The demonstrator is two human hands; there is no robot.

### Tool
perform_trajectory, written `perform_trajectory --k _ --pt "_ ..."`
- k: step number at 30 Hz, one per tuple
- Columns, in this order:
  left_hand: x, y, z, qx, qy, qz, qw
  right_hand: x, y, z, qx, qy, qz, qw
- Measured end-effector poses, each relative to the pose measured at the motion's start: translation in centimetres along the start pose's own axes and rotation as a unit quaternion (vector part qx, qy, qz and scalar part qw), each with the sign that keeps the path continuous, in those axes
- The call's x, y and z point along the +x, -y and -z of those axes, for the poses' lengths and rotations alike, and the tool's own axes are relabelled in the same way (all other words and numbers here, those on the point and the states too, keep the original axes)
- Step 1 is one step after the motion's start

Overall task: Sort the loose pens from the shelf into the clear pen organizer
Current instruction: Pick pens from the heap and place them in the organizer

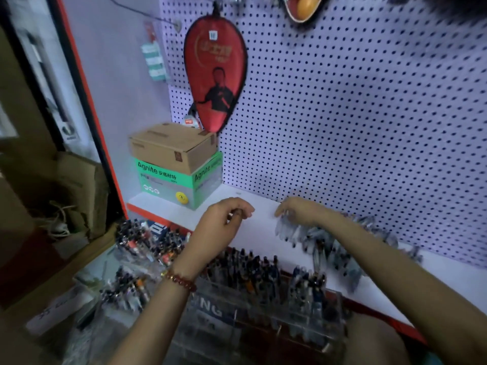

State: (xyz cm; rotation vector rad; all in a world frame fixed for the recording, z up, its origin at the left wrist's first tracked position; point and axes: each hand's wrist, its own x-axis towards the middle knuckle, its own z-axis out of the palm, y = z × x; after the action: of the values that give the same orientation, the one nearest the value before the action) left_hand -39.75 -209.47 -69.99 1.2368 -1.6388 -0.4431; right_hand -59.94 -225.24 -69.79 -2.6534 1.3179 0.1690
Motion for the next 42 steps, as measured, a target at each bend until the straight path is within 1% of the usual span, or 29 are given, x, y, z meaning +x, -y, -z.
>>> perform_trajectory --k 1,2,5,7,9,12,14,16,21,23,27,31,33,35,37,39,41,42 --pt "0.2 0.2 -0.5 0.000 0.002 0.007 1.000 0.5 -0.3 -0.8 -0.021 0.018 -0.001 1.000" --pt "0.2 0.3 -0.8 0.003 0.008 0.013 1.000 0.9 -0.4 -1.4 -0.035 0.018 0.008 0.999" --pt "0.3 0.7 -1.0 0.018 0.013 0.025 0.999 2.0 -0.6 -2.7 -0.048 0.060 0.018 0.997" --pt "0.5 1.0 -0.9 0.025 0.006 0.034 0.999 2.7 -0.9 -3.1 -0.029 0.056 0.024 0.998" --pt "0.5 1.1 -0.9 0.044 0.009 0.039 0.998 2.8 -0.9 -3.0 -0.034 0.041 0.039 0.998" --pt "0.5 1.1 -1.0 0.057 0.022 0.049 0.997 2.5 -0.3 -2.9 -0.095 0.070 0.077 0.990" --pt "0.6 1.0 -0.9 0.052 0.021 0.059 0.997 2.3 0.1 -3.0 -0.150 0.102 0.091 0.979" --pt "0.6 0.9 -0.9 0.052 0.023 0.069 0.996 2.3 0.3 -3.3 -0.176 0.124 0.096 0.972" --pt "0.5 1.0 -0.8 0.023 0.018 0.089 0.996 2.5 0.4 -4.1 -0.212 0.105 0.109 0.965" --pt "0.5 1.1 -0.7 0.007 0.012 0.093 0.996 2.4 0.2 -4.2 -0.204 0.098 0.113 0.967" --pt "0.5 1.2 -0.8 -0.005 0.007 0.095 0.995 2.0 -0.4 -4.2 -0.125 0.087 0.120 0.981" --pt "0.6 1.4 -0.9 -0.020 -0.003 0.095 0.995 2.1 -0.3 -4.4 -0.060 0.049 0.101 0.992" --pt "0.6 1.4 -0.9 -0.024 -0.004 0.094 0.995 2.4 -0.1 -4.3 -0.057 0.044 0.111 0.991" --pt "0.5 1.5 -0.9 -0.026 -0.002 0.096 0.995 2.7 0.1 -4.2 -0.069 0.011 0.132 0.989" --pt "0.5 1.4 -0.9 -0.030 0.000 0.104 0.994 2.4 0.4 -3.6 -0.061 -0.054 0.155 0.985" --pt "0.5 1.3 -0.9 -0.047 -0.005 0.117 0.992 1.3 1.3 -2.1 -0.011 -0.141 0.169 0.975" --pt "0.5 1.2 -0.9 -0.078 -0.014 0.128 0.989 -0.4 2.6 -0.2 0.049 -0.230 0.188 0.954" --pt "0.5 1.1 -0.9 -0.093 -0.018 0.129 0.987 -1.4 3.4 0.5 0.072 -0.277 0.210 0.935"
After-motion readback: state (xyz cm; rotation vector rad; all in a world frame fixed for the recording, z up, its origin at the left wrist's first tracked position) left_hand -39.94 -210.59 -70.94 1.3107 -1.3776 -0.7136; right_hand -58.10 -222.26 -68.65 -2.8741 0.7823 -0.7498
